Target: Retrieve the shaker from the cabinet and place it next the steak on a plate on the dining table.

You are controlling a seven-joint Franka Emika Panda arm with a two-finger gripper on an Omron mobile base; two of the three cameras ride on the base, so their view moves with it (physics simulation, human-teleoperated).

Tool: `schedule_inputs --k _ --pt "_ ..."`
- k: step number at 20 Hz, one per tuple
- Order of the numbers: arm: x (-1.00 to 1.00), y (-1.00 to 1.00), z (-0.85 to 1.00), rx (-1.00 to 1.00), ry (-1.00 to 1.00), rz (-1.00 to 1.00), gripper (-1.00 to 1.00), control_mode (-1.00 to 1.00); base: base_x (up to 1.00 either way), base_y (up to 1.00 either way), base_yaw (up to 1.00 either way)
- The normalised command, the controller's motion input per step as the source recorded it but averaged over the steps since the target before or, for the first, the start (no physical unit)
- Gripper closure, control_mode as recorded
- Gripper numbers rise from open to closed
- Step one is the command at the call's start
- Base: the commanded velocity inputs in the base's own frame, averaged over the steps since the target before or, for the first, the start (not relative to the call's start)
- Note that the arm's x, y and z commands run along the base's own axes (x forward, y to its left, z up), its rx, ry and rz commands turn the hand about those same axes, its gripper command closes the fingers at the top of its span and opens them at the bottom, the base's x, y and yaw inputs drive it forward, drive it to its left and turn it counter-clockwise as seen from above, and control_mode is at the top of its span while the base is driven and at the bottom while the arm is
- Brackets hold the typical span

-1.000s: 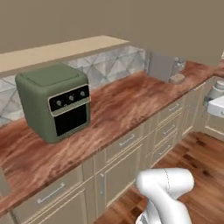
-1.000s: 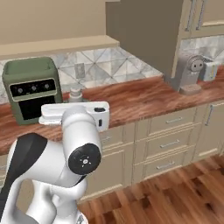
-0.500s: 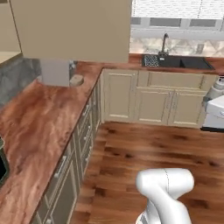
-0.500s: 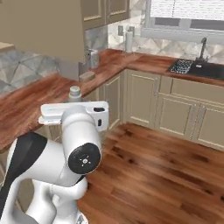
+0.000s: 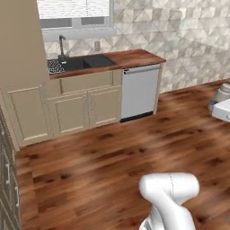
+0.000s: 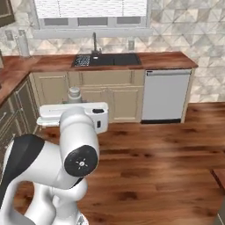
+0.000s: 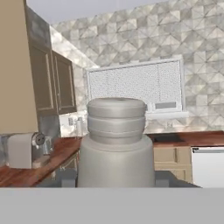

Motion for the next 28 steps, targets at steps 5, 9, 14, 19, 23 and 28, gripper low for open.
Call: schedule_inputs --k 5,9,14,19,23,28 --pt "0.00 0.00 0.00 0.00 0.00 0.00 1.00 1.00 -0.07 -0.49 -0.78" --pt "0.00 0.00 0.00 0.00 0.00 0.00 1.00 1.00 0.00 -0.38 -0.84" --pt "0.00 0.00 0.00 0.00 0.00 0.00 1.00 1.00 -0.05 -0.10 -0.88" --pt "0.00 0.00 0.00 0.00 0.00 0.00 1.00 1.00 0.00 0.25 -0.81" --pt "0.00 0.00 0.00 0.00 0.00 0.00 1.00 1.00 0.00 0.88 -0.63" --pt "0.00 0.00 0.00 0.00 0.00 0.00 1.00 1.00 0.00 1.00 -0.36"
